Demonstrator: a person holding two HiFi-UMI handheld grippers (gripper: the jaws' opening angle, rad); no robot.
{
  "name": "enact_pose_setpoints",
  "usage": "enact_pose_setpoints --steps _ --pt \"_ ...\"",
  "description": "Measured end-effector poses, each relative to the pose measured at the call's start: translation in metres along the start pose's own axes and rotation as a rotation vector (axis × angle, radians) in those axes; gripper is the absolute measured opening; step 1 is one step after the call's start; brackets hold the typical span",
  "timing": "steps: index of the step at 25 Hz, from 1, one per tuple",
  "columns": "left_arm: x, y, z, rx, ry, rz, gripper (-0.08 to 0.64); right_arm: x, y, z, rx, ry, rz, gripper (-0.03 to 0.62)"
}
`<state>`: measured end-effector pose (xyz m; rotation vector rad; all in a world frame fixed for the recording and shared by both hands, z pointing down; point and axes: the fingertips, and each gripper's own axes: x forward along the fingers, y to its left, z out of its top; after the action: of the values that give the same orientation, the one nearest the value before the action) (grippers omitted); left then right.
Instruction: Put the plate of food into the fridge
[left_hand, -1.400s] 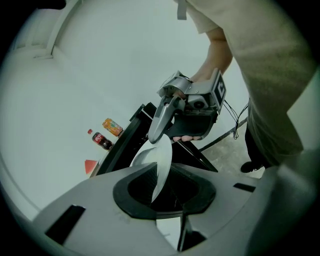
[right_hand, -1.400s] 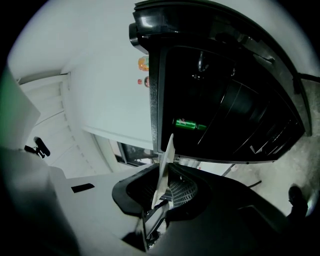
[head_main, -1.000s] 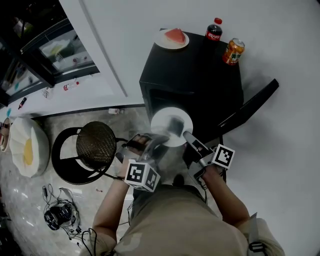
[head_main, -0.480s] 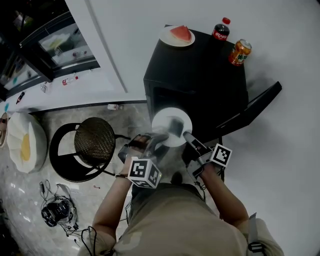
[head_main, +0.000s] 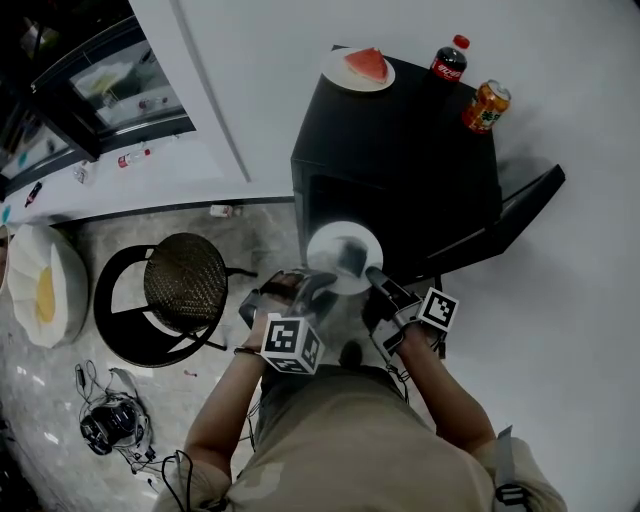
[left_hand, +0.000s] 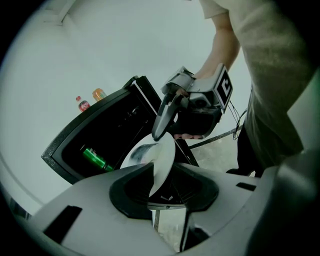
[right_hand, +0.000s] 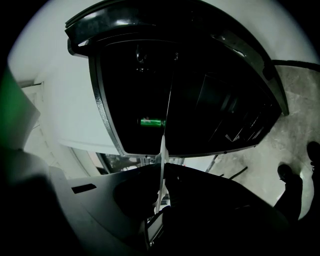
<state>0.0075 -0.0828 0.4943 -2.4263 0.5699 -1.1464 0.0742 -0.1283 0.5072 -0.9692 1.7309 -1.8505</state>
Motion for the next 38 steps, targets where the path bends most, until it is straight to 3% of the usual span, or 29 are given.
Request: enact_pose_setpoints --steps 15,25,38 --pt "0.024 0.0 -0.027 0.032 -0.016 -0.058 0.115 0.017 -0.034 0.01 0.018 -0.115 -0.032 0.031" --pt "0.04 0.005 -0.044 0.065 -0.051 -0.099 0.103 0.033 -0.048 0.017 -0.002 -0.188 -0.009 0.031" --pt "0.088 -0.005 -0.055 0.006 -0.005 -0.136 0.092 0.044 -0.1 0.043 0.022 -0.198 -0.095 0.031"
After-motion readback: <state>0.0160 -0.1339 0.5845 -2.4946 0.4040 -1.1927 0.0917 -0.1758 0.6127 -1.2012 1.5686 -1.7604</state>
